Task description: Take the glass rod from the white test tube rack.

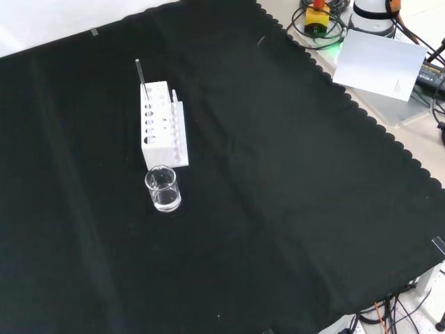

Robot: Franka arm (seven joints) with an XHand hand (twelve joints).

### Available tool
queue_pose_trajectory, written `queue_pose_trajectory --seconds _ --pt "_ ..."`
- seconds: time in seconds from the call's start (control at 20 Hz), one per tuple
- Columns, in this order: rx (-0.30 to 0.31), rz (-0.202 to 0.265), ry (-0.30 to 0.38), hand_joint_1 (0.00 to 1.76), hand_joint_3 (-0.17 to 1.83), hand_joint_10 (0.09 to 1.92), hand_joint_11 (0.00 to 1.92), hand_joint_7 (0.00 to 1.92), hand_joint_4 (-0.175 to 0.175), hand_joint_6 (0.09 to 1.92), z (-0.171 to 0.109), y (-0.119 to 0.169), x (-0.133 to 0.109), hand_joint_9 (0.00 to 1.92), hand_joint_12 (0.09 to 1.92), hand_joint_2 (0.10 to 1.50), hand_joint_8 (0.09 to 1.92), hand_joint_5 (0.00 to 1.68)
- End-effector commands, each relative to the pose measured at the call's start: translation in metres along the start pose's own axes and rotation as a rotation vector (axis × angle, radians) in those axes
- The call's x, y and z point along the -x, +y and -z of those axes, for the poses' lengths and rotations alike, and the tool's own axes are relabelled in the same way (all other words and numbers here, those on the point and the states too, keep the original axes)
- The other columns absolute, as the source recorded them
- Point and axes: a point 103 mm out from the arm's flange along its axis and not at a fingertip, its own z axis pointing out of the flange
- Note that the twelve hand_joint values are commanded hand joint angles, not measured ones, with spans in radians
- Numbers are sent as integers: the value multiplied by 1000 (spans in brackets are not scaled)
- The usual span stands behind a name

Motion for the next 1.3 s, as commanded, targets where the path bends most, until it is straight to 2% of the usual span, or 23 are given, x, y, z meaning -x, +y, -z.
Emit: queue_pose_trajectory --seconds 0.05,0.2,0.55,0.85,1.1,1.3 --pt "11 2 -8 642 678 621 0 0 -137 87 0 1 -1 0 997 758 315 12" --pt "9 3 -1 640 584 605 0 0 -137 87 1 4 -5 0 1009 805 287 18" --pt "8 21 -6 637 559 614 0 0 -137 87 1 13 -12 0 1012 818 286 23" --pt "6 6 -13 633 523 835 0 0 -135 87 9 29 -6 21 1236 835 429 37" --pt "19 -5 5 632 525 886 0 0 -135 87 13 56 7 52 1307 833 568 59" --pt "17 3 14 632 529 897 0 0 -136 87 12 74 14 75 1329 831 629 72"
